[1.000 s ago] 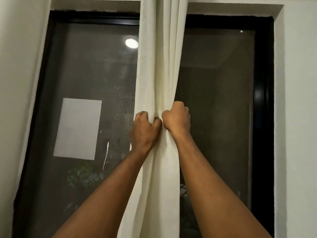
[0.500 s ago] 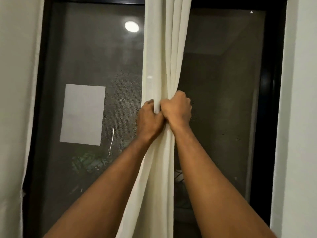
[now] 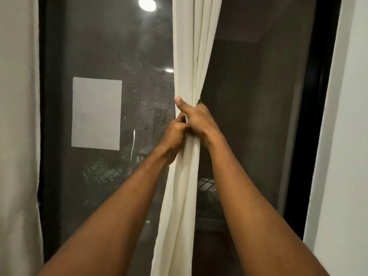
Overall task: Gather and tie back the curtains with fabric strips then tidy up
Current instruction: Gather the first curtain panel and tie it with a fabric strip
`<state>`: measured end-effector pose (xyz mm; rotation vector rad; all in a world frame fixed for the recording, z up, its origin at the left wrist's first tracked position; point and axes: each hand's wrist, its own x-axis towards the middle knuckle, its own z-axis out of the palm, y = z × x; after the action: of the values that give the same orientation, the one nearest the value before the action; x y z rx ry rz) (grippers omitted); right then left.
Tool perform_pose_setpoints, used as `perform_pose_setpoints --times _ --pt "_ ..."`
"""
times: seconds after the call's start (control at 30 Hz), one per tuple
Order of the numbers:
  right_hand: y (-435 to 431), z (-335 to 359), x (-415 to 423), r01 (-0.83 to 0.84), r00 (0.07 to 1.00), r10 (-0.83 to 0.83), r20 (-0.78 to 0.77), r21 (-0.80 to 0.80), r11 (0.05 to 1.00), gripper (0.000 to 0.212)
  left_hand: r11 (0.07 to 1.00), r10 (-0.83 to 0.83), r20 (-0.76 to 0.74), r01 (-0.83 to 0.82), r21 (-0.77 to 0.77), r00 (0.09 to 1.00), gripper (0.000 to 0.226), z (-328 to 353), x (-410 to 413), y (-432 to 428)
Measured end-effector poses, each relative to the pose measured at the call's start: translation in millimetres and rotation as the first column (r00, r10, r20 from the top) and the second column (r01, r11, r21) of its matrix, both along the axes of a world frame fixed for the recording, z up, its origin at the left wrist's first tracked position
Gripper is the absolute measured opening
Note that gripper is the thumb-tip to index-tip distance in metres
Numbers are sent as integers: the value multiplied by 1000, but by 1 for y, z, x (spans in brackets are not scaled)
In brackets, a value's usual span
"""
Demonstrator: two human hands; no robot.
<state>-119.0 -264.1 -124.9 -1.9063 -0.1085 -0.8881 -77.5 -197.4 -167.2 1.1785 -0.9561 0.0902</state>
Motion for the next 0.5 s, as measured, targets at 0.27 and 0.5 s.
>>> perform_pose_setpoints --times 0.27,0.5 --pt "2 -27 4 86 992 -83 -94 29 996 23 922 -284 -364 149 -357 887 25 -31 9 15" --pt "19 -63 -5 -97 974 109 -198 72 993 67 985 -128 -316 83 -154 940 57 -57 4 8"
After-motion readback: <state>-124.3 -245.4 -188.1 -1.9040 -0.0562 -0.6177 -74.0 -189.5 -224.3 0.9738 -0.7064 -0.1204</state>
